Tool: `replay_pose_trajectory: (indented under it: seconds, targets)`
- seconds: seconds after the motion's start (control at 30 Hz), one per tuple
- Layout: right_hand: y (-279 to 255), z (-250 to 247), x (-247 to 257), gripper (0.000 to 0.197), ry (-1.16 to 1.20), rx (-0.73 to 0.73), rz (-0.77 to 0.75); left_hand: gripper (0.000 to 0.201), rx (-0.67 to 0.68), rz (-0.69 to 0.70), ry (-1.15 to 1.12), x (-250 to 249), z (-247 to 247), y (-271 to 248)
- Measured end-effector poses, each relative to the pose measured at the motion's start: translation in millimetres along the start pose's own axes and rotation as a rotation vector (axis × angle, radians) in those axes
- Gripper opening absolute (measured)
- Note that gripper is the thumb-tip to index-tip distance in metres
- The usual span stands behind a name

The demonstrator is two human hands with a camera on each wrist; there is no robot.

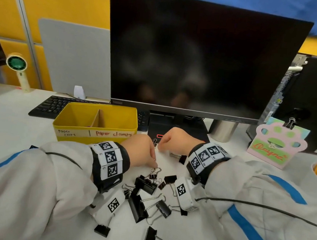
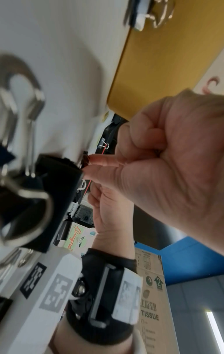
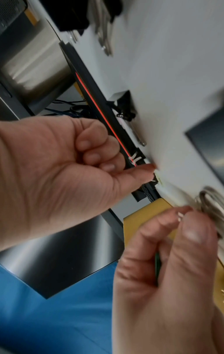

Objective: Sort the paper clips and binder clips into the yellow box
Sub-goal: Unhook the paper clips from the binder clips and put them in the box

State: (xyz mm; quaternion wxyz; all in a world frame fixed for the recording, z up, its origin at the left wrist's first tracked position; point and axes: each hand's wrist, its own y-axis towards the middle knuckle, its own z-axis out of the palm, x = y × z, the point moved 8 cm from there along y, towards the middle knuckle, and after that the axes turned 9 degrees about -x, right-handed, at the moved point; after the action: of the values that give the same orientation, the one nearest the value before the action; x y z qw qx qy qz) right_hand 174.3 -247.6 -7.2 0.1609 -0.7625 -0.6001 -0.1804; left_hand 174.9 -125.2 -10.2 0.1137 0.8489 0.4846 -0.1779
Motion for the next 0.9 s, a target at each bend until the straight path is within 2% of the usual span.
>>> replay_pose_trajectory:
  seconds: [0.1, 0.2, 0.23, 0.33, 0.43, 0.63, 0.77, 0.9]
  targets:
    - [3.8, 1.0, -6.2, 0.026, -0.108, -0.008, 0.06, 0.022, 0.042, -0.045, 0.137, 12.0, 0.1, -3.1]
    - [3.8, -3.5, 0.4, 0.009, -0.062, -0.059, 0.01, 0.013, 0.037, -0.041, 0.288, 17.0, -6.2, -6.8]
    - [2.7, -2.6, 4.6, 0.008, -0.017, -0.056, -0.027, 0.014, 0.033, -0.02, 0.315, 16.0, -7.9, -7.5]
    - [0.2, 3.7, 14.2, 0.026, -0.012, -0.012, -0.082, 0.037, 0.069, 0.024, 0.393, 13.6, -5.4, -4.7]
    - [-0.1, 8.7, 14.3, 0.028, -0.081, 0.014, -0.078, 0.042, 0.129, 0.035, 0.457, 15.2, 0.8, -4.5]
    - [-2.4, 5.1, 9.9, 0.018, -0.029, -0.024, -0.082, 0.036, 0.12, 0.076, 0.268, 13.6, -0.7, -6.3]
    - [-6.5, 7.0, 8.0, 0.024, -0.029, 0.012, -0.112, 0.027, 0.0, 0.031, 0.079, 16.4, -7.9, -1.6]
    - [-8.7, 6.8, 5.4, 0.016, 0.017, 0.0, -0.109, 0.045, -0.06, -0.054, 0.142, 24.8, -10.5, 3.5]
